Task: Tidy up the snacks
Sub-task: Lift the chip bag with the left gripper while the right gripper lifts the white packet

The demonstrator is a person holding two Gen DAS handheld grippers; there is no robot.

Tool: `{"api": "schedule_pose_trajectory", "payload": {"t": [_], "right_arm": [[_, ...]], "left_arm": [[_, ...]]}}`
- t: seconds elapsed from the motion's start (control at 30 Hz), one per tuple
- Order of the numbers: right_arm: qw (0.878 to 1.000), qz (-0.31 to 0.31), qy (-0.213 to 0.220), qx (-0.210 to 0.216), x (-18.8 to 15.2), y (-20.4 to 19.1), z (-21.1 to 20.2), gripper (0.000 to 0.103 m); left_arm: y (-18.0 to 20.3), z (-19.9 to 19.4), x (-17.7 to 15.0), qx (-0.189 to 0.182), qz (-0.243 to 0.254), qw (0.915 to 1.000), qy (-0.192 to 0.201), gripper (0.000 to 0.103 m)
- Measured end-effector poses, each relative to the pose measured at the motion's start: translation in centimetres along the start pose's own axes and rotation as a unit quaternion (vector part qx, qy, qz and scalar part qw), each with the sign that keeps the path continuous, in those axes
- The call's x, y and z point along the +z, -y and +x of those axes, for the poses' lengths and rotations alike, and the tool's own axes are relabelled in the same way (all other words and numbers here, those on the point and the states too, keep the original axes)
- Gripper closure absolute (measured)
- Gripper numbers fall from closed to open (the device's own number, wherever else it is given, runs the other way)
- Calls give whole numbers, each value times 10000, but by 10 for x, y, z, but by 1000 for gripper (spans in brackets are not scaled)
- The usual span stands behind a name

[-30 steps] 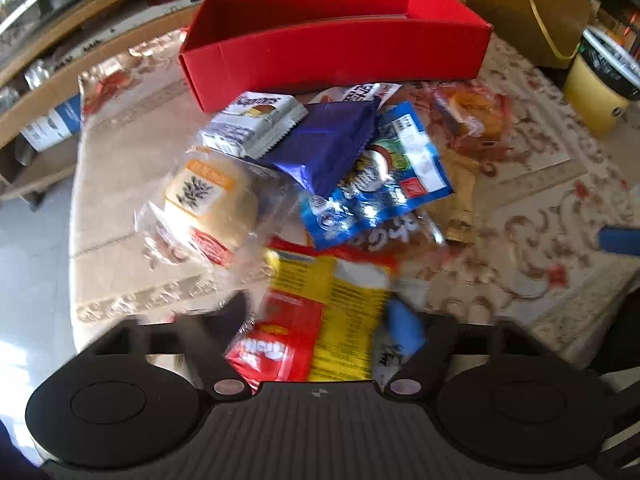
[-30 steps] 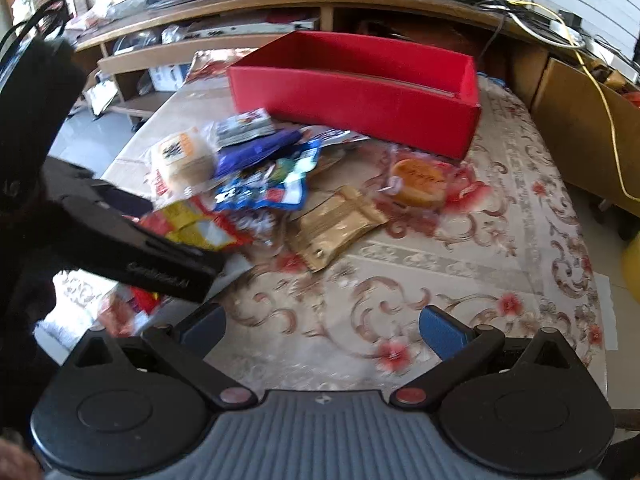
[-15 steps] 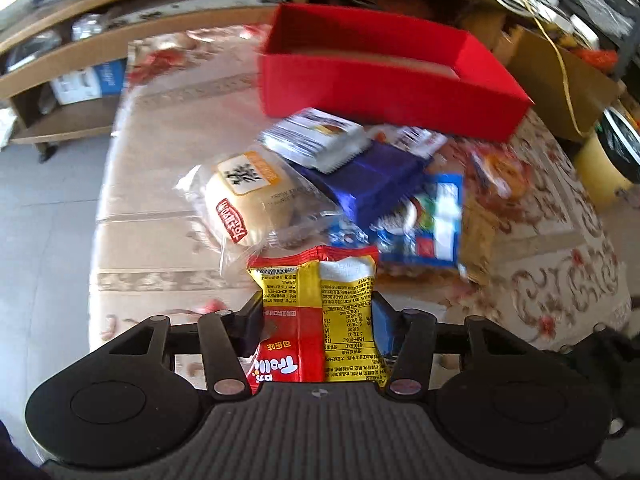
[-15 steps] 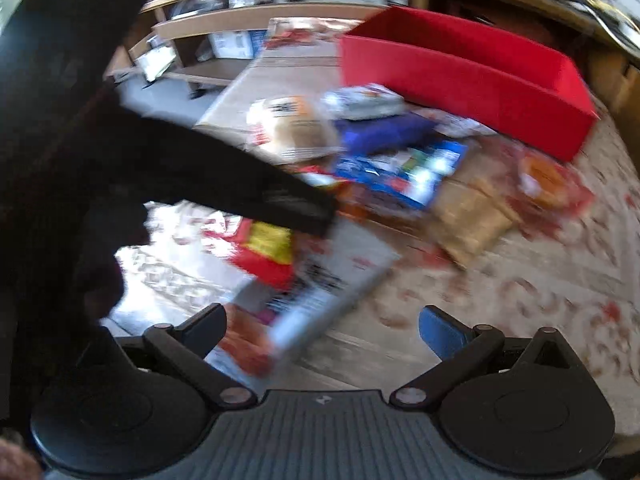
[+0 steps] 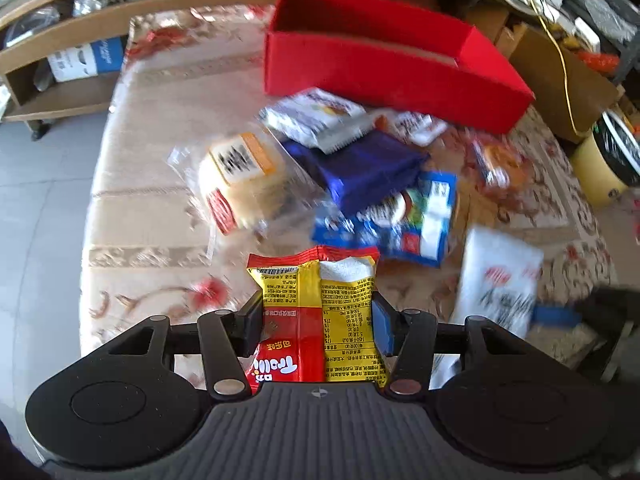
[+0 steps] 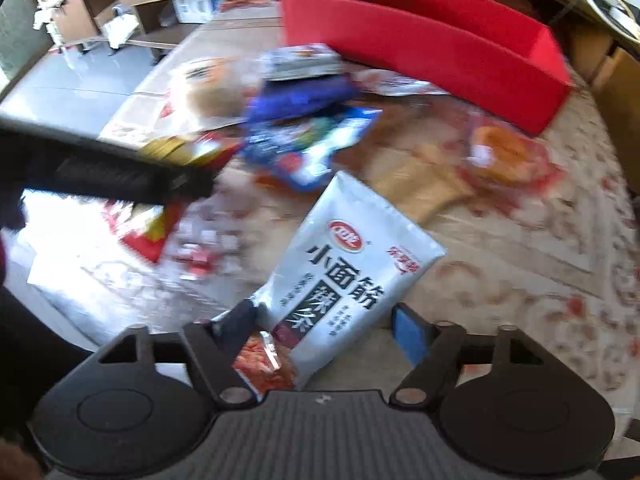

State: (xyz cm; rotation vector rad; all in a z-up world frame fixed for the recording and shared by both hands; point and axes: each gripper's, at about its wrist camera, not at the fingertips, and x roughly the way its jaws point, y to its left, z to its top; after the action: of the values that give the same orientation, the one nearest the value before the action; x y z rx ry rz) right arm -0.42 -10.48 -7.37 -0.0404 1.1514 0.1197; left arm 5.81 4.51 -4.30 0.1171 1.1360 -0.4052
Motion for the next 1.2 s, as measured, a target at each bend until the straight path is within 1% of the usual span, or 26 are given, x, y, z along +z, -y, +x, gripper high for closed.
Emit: {"api": "schedule_pose_trajectory", "payload": {"t": [0.1, 0.13, 0.2, 0.27, 0.3, 0.33, 0.37, 0.4, 0.43, 0.5, 0.53, 0.57, 0.6, 0.63, 0.67, 0.73, 0.77, 0.87, 1.03, 1.2], "right_arm": [[9998, 159, -52, -120, 2, 15, 0, 42], [9998, 162, -44, -117, 2, 17, 1, 42], [9996, 254, -36, -79, 0, 20, 4, 40], [9991, 430, -2, 7, -4, 22, 9, 28], [9991, 416, 23, -15, -6, 21, 9, 25], [9991, 428, 42, -22, -7, 21, 11, 18], [9990, 440, 85, 31, -9, 21, 12, 8], [9990, 423, 97, 78, -10, 21, 15, 6], [9992, 375, 111, 77, -11, 20, 17, 6], [9995, 269, 144, 44, -13, 18, 17, 6], [9997, 189, 137, 54, -13, 18, 17, 7], [9998, 113, 118, 65, -13, 18, 16, 15], [9999, 77, 131, 23, -14, 19, 14, 21], [9999, 54, 163, -19, -14, 21, 11, 33], [9998, 44, 193, -25, -15, 24, 8, 45], [9996, 98, 250, 4, -15, 31, 4, 59], [9996, 134, 254, 21, -15, 34, 2, 64], [9994, 81, 323, -6, -15, 34, -4, 67], [9980, -199, 570, -167, -19, 27, -18, 69], [9959, -294, 829, -230, -19, 26, -34, 69]], "left_arm": [[6, 5, -2, 61, 85, 9999, -100, 42], [7, 6, -3, 92, 94, 9999, -105, 39], [10, 8, -6, 179, 134, 9997, -105, 39], [12, 9, -10, 253, 141, 9995, -142, 33], [13, 8, -12, 282, 165, 9994, -120, 31], [14, 8, -14, 326, 194, 9992, -124, 27], [15, 9, -15, 375, 218, 9990, -124, 25], [16, 10, -15, 409, 243, 9988, -119, 24], [18, 11, -16, 449, 273, 9986, -111, 23], [22, 12, -17, 552, 348, 9978, -107, 24], [24, 12, -18, 615, 384, 9973, -104, 26], [26, 12, -19, 675, 421, 9968, -98, 29], [27, 11, -21, 698, 444, 9965, -81, 32], [28, 9, -22, 680, 434, 9967, -65, 37], [28, 8, -22, 636, 399, 9972, -69, 38], [29, 6, -24, 556, 326, 9979, -62, 40], [30, 5, -24, 533, 314, 9981, -56, 42], [34, 0, -25, 459, 288, 9985, 16, 43], [40, -6, -23, 414, 295, 9986, 168, 43], [46, -13, -20, 316, 318, 9985, 320, 43]]}}
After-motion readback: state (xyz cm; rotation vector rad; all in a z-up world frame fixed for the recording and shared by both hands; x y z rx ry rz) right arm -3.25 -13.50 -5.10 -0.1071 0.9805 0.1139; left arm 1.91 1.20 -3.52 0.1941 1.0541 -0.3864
